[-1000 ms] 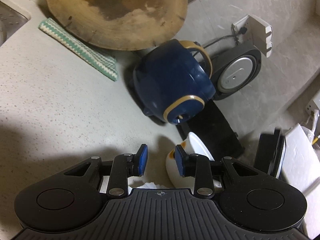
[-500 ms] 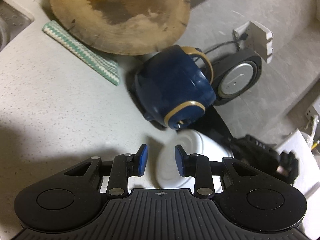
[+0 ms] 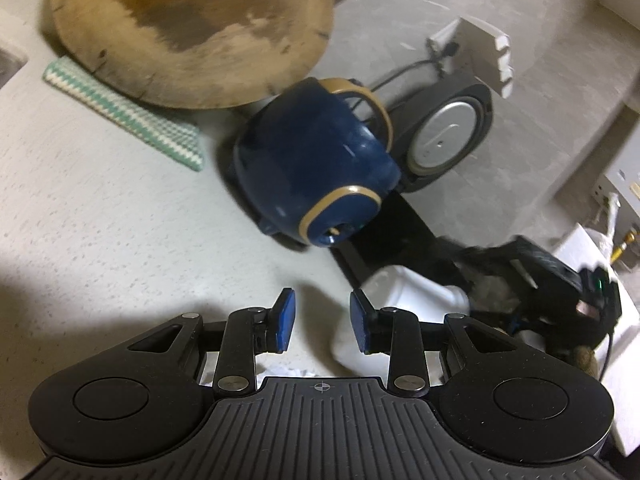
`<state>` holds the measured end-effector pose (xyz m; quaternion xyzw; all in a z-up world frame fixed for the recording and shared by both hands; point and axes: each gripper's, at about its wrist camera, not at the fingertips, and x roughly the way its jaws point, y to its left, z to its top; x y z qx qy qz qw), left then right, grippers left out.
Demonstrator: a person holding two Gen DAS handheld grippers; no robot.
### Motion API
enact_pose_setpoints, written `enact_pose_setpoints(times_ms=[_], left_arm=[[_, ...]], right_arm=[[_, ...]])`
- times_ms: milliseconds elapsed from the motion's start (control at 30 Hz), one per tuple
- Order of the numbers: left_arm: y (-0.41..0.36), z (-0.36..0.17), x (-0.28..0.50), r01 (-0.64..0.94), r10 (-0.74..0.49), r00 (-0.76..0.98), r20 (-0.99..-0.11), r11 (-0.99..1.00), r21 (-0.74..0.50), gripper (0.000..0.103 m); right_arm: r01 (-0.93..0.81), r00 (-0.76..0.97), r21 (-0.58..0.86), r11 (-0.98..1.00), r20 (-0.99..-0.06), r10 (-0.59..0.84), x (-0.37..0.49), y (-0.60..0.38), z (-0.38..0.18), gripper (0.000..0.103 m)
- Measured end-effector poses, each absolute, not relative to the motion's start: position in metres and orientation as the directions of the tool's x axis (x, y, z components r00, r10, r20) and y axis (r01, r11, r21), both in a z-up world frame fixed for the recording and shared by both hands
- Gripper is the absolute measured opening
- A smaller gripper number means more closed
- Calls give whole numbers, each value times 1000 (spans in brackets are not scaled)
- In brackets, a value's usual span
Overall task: Collect trash
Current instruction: 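Reach the right tool into the cup toward the garlic while the left tool holds the cup, then grasp the garlic bulb with the right tool and lift it out of the cup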
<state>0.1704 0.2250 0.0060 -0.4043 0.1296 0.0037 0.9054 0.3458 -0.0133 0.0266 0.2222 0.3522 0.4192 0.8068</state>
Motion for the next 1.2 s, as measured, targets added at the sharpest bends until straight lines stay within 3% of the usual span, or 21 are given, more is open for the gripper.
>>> enact_pose_setpoints(times_ms=[67,167,333,500,533,567,633,700,800,900,967,1000,1200], left_arm=[[220,8,172,-93,-114,965,-236,693,-714,34],[212,12,174,-68,-137,960,-242,728,-682,34],[205,13,176,-61,-143,956,-256,756,-652,34],[198,16,177,-51,-138,957,-254,786,-617,34],[196,17,178,-43,-140,958,-250,793,-608,34],[194,18,178,-31,-145,959,-243,800,-599,34],[191,20,178,0,-161,961,-223,811,-586,34],[189,22,177,21,-168,964,-205,820,-572,34],[189,22,175,-1,-133,970,-205,835,-550,34],[194,18,180,-94,-91,954,-286,815,-572,34],[198,14,186,-129,-102,935,-340,795,-593,34],[198,12,188,-128,-114,929,-352,793,-596,34],[186,13,191,-67,-167,919,-356,827,-558,34]], right_arm=[[-540,437,537,648,-479,761,339,2,27,64],[-569,424,477,670,-527,736,330,-2,18,65],[-606,506,327,726,-546,668,296,-28,15,69],[-522,647,282,805,-485,589,282,-63,18,68],[-485,666,295,823,-485,567,285,-68,17,61],[-448,676,299,842,-503,538,289,-68,14,44],[-390,670,289,874,-562,485,302,-61,2,27],[-392,640,318,863,-580,504,310,-47,-8,27],[-561,475,402,724,-560,679,305,-14,-15,27],[-640,509,289,712,-534,675,289,6,-5,32],[-615,615,154,773,-520,593,287,17,1,55],[-600,645,114,792,-517,563,289,21,2,60],[-568,634,51,821,-610,476,317,49,-24,62]])
